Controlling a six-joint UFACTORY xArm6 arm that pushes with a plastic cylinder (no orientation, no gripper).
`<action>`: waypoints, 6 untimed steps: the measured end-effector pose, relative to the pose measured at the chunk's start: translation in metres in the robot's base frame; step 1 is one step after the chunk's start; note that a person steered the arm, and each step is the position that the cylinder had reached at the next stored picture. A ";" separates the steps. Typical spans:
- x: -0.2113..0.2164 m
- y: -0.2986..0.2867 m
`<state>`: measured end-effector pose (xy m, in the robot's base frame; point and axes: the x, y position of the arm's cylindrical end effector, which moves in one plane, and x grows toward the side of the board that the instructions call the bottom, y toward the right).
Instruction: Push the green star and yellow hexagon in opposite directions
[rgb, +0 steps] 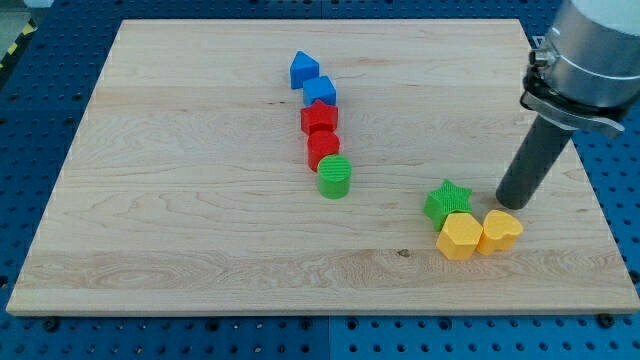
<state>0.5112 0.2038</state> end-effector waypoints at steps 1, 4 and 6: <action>0.000 -0.012; 0.000 -0.114; 0.012 -0.084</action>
